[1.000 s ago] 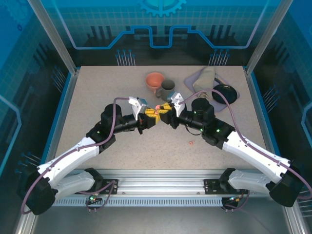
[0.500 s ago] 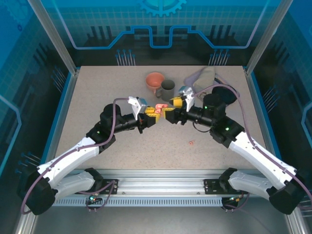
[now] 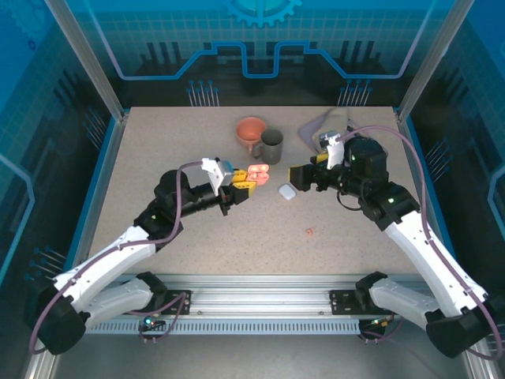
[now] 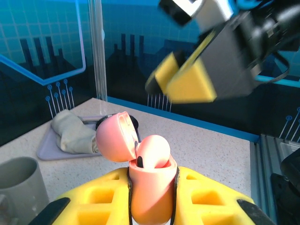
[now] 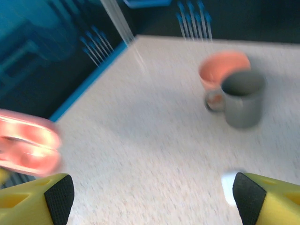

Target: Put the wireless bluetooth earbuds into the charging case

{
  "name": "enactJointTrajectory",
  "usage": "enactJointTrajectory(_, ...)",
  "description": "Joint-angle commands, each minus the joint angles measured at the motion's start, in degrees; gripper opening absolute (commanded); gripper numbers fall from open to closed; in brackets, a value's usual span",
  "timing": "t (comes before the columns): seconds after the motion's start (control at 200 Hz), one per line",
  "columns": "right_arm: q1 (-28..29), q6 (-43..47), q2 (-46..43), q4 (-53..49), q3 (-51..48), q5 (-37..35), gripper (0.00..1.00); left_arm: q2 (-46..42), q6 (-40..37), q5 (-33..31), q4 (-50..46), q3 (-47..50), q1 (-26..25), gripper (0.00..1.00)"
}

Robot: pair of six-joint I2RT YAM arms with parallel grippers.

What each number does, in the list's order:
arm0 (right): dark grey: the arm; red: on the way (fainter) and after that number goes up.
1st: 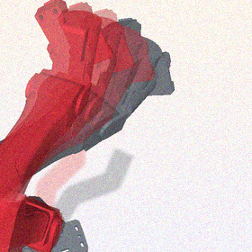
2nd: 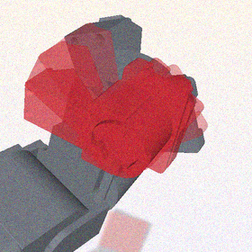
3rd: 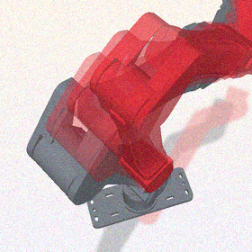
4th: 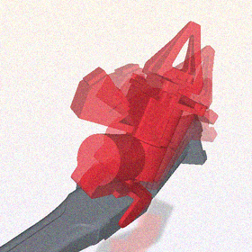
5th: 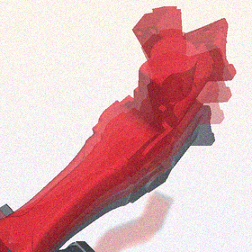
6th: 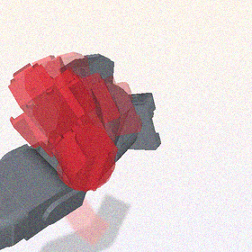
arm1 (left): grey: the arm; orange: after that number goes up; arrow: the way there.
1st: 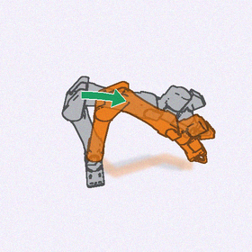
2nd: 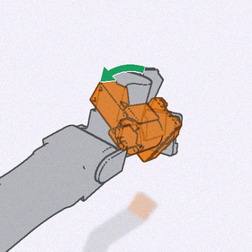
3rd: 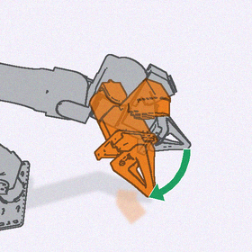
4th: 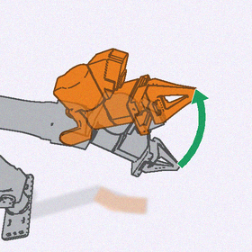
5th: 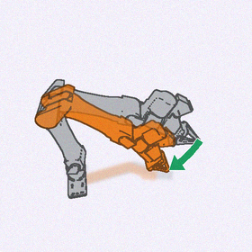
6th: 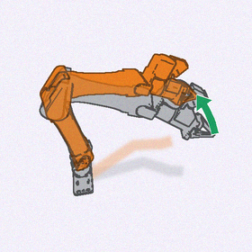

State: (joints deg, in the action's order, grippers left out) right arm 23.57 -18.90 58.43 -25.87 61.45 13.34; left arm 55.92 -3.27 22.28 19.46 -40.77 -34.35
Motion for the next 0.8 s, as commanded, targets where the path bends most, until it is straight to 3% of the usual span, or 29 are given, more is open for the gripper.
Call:
enactJointTrajectory(0.0,-2.1,-3.5,2.1,-12.4,-2.4,-1.5,0.88,-2.7,-2.9,-1.4,-0.5,-0.8,-0.3,0.0)
enactJointTrajectory(0.185,-1.4,-4.0,7.5,-13.7,-9.3,-1.9,0.77,-4.8,-3.3,-1.9,-2.5,-0.8,-0.3,0.0)
enactJointTrajectory(0.475,0.7,-2.9,19.4,-5.6,-15.6,-3.1,0.79,-5.8,-2.5,-2.0,-3.0,-0.4,-0.4,0.0)
enactJointTrajectory(0.795,2.3,0.0,30.4,-2.3,-14.0,-4.6,0.8,-6.3,-2.6,-2.6,-4.5,-0.7,-0.3,0.0)
